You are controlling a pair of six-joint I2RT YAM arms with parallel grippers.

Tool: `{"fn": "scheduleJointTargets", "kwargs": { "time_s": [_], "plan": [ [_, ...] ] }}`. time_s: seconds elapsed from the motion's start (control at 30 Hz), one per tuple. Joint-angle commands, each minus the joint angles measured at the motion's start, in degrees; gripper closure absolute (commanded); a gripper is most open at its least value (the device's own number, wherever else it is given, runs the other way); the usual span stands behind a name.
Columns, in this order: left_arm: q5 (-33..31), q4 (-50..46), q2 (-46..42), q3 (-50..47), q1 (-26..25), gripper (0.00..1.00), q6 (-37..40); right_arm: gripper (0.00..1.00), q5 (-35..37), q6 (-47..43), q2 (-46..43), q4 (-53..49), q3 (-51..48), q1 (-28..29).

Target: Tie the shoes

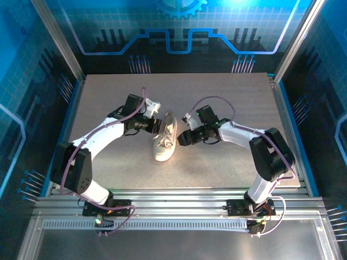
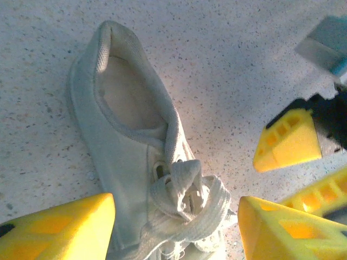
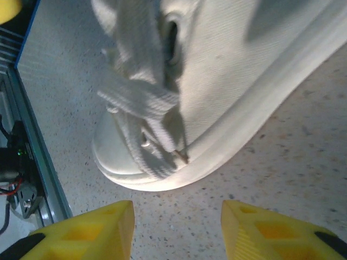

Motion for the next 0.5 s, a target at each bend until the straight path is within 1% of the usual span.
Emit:
{"fn": "scheduleJointTargets", "kwargs": {
  "time_s": [0.0,0.13,0.3,0.47],
  "plan": [
    [3.03,0.37,4.11,3.40,0.25,0.38,-0.44,0.55,3.22,0.63,-0.36,0.40,-0.44,3.18],
    [3.75,0.19,6.97,4.77,0.35,0.38,-0.81,0.57,7.34,0.64,-1.17,-0.57,-0.30,6.29],
    [4.50,0.56,8.70,5.64,0.40,0.41,-1.23,0.57,12.41,0.17,0.31,-2.97,1.71,7.57],
    [5.58,1.00,9.81,5.96,0.92,0.46,-1.73,0.56,13.01,-0.24,2.72,-4.54,4.86,7.91]
  ]
}}
